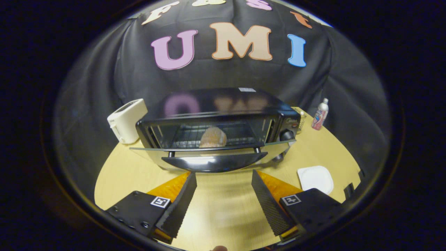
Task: Open the toaster oven, put the food inside, and close the toaster oven door.
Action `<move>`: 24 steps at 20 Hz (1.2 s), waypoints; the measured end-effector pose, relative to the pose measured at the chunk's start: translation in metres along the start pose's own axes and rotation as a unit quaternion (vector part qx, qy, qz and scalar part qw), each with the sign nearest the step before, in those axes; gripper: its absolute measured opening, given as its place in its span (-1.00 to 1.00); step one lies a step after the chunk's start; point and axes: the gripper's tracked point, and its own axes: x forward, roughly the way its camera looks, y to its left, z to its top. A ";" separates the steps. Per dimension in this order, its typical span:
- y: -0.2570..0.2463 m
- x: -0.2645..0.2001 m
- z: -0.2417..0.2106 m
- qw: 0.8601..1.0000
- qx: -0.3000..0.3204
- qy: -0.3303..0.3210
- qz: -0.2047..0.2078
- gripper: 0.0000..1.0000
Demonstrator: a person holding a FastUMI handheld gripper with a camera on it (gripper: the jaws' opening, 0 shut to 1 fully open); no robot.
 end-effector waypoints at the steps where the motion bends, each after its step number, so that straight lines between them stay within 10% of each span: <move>1: 0.001 0.002 0.008 1.000 0.002 -0.008 0.001 1.00; 10: -0.008 -0.016 0.067 0.998 -0.006 -0.062 -0.002 1.00; 24: -0.040 -0.152 0.316 0.962 0.010 -0.274 -0.016 1.00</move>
